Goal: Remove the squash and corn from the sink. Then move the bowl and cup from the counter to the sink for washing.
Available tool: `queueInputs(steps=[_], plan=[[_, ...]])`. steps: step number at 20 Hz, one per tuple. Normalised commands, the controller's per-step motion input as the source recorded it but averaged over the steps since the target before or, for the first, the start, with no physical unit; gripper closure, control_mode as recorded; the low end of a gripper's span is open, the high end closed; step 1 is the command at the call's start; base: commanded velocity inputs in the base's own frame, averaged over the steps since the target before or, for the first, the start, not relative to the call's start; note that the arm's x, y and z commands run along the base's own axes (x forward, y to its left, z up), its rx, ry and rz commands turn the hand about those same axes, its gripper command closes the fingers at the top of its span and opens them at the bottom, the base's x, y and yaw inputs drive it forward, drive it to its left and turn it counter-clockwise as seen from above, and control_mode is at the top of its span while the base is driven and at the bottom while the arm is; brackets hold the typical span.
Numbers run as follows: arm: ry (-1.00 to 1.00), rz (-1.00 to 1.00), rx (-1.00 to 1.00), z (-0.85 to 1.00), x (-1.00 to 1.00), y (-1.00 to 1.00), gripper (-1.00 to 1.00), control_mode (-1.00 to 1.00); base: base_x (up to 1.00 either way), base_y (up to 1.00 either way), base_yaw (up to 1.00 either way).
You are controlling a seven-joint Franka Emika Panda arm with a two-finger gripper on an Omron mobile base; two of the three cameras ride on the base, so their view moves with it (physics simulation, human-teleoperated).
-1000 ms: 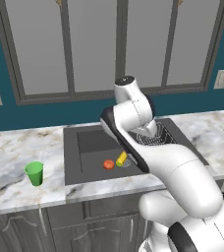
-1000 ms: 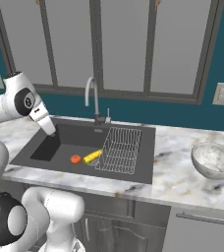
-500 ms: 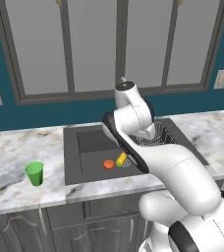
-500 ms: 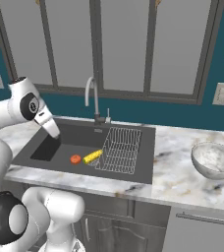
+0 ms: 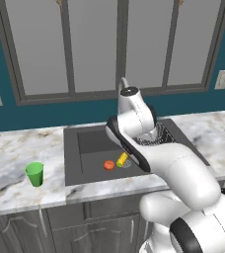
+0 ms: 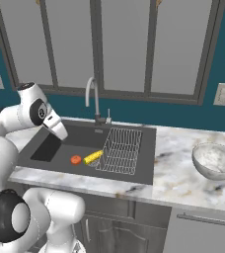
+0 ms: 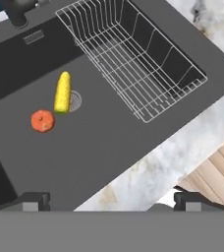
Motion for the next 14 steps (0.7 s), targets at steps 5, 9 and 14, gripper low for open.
queueInputs(steps=[5, 9, 14], plan=[[0.0, 0.01, 0.02, -0.19, 0.25, -0.09, -1.0, -1.0, 0.0, 0.0, 0.0], [0.0, 0.0, 0.06, -0.2, 0.23, -0.07, -1.0, -1.0, 0.0, 0.0, 0.0], [-0.01, 0.0, 0.06, -0.19, 0.23, -0.03, -1.0, -1.0, 0.0, 0.0, 0.0]])
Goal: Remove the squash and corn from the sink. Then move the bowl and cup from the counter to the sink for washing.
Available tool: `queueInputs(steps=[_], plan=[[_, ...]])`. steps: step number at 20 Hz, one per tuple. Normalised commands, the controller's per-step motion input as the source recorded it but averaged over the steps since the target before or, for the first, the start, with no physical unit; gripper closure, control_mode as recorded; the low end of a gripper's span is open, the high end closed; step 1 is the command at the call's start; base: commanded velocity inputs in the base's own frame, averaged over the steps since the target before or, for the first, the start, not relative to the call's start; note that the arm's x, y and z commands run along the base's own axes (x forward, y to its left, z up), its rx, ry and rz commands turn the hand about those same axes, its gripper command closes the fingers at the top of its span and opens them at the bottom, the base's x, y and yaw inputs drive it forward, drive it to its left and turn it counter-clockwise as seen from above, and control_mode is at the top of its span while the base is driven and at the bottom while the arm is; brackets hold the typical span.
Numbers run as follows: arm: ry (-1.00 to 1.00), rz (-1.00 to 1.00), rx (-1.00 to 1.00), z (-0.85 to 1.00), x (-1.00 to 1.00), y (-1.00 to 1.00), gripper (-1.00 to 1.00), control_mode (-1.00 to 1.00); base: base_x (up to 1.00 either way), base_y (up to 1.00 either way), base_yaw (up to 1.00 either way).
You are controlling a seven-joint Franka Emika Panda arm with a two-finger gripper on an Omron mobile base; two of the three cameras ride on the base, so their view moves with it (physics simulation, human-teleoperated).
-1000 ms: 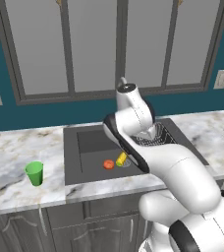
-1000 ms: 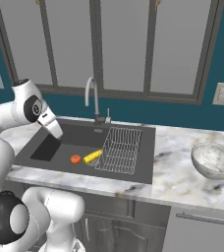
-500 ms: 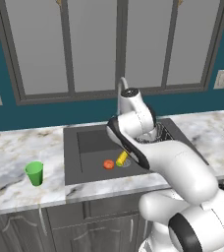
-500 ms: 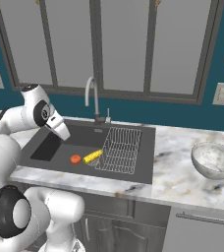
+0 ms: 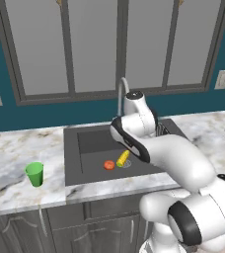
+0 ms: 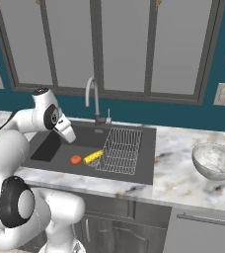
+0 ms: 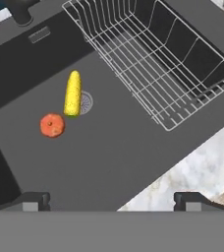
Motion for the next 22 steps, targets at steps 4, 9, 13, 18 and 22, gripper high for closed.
queueInputs(steps=[4, 9, 13, 18, 22], plan=[[-0.01, 0.0, 0.04, -0.19, 0.21, 0.0, -1.0, -1.0, 0.0, 0.0, 0.0], [-0.05, 0.0, 0.0, -0.19, 0.19, 0.0, -1.0, -1.0, 0.0, 0.0, 0.0], [-0.07, 0.0, 0.0, -0.2, 0.17, 0.0, -1.0, -1.0, 0.0, 0.0, 0.0], [-0.07, 0.0, 0.0, -0.21, 0.15, -0.02, -1.0, -1.0, 0.0, 0.0, 0.0], [-0.08, 0.0, 0.02, -0.2, 0.16, -0.02, -1.0, -1.0, 0.0, 0.0, 0.0]])
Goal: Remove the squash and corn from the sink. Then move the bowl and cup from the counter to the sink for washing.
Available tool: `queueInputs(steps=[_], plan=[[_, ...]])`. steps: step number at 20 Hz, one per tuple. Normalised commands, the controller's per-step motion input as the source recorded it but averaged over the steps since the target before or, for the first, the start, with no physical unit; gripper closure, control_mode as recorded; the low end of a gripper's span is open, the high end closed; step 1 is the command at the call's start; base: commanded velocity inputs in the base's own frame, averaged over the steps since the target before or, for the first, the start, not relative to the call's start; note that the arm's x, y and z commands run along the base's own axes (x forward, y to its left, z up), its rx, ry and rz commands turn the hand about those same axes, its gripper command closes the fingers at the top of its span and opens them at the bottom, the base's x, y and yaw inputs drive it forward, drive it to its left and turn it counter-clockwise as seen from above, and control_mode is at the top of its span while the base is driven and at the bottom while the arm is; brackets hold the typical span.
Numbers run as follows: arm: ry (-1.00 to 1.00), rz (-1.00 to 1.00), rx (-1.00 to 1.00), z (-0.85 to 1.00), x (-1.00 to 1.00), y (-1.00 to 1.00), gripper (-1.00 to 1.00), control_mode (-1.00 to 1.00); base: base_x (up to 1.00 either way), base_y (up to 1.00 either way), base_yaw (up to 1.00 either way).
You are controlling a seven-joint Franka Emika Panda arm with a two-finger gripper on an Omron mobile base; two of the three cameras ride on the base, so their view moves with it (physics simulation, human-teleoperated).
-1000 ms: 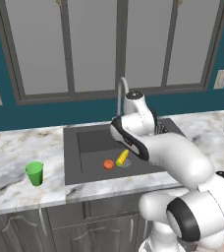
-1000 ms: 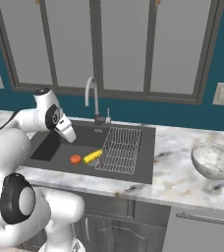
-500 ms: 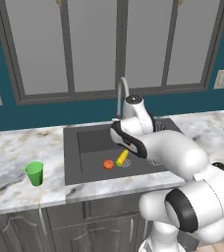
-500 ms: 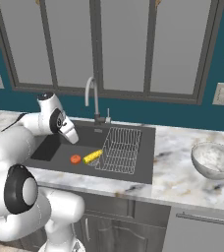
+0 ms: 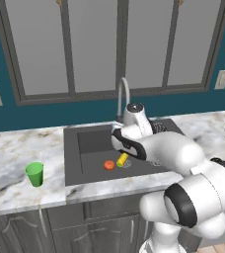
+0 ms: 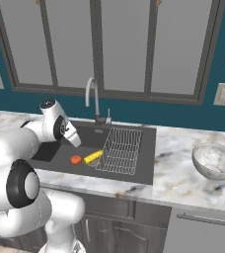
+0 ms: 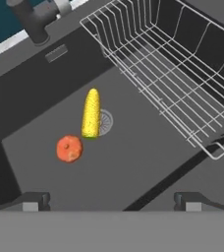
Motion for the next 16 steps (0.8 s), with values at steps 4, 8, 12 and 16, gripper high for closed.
queueInputs(steps=[4, 8, 12, 16], plan=[[-0.08, 0.01, 0.03, -0.19, 0.16, -0.03, -1.0, -1.0, 0.0, 0.0, 0.0], [-0.04, 0.0, 0.05, -0.17, 0.16, -0.03, -1.0, -1.0, 0.0, 0.0, 0.0], [-0.02, 0.0, 0.04, -0.18, 0.16, -0.02, -1.0, -1.0, 0.0, 0.0, 0.0], [0.0, 0.0, 0.03, -0.18, 0.16, -0.01, -1.0, -1.0, 0.0, 0.0, 0.0]])
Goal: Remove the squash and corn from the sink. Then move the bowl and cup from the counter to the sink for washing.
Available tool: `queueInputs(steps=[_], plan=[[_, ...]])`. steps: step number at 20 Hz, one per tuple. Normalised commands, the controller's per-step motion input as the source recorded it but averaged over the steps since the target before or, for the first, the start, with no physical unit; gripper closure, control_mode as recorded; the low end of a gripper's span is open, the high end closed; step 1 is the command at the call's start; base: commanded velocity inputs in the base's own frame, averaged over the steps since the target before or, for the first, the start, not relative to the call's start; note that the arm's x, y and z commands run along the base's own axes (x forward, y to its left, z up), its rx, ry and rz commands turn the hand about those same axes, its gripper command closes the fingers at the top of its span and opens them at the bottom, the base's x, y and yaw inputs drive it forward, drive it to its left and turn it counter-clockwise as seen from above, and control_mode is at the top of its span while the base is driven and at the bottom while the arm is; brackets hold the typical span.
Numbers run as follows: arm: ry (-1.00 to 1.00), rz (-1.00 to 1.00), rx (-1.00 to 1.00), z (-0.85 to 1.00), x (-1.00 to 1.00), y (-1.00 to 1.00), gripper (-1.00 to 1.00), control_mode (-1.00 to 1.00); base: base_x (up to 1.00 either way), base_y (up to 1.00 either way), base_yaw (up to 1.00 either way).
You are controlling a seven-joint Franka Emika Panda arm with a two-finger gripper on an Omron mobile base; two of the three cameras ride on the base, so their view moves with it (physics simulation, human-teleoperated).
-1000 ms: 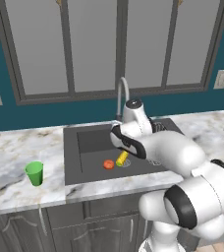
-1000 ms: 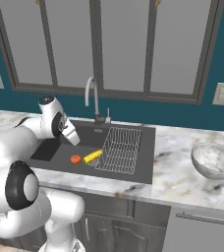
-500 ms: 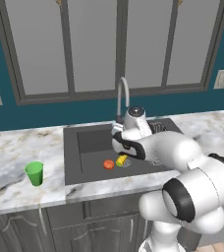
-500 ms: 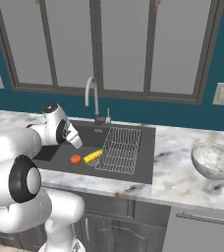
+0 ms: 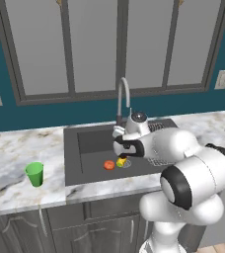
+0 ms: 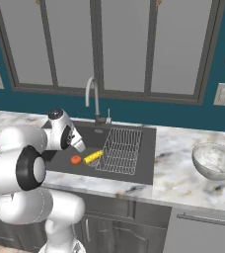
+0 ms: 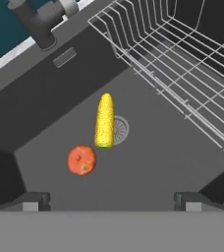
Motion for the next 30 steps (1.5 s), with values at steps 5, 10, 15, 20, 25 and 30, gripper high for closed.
queueInputs(steps=[5, 10, 15, 20, 25, 30], plan=[[-0.01, 0.0, 0.01, -0.17, 0.17, 0.0, -1.0, -1.0, 0.0, 0.0, 0.0], [-0.02, 0.0, 0.0, -0.17, 0.17, 0.0, -1.0, -1.0, 0.0, 0.0, 0.0], [-0.03, 0.0, 0.0, -0.17, 0.18, 0.0, -1.0, -1.0, 0.0, 0.0, 0.0], [-0.01, 0.0, 0.0, -0.17, 0.15, 0.0, -1.0, -1.0, 0.0, 0.0, 0.0], [0.0, 0.0, 0.0, -0.18, 0.1, -0.04, -1.0, -1.0, 0.0, 0.0, 0.0], [0.0, 0.0, 0.0, -0.18, 0.12, -0.01, -1.0, -1.0, 0.0, 0.0, 0.0]])
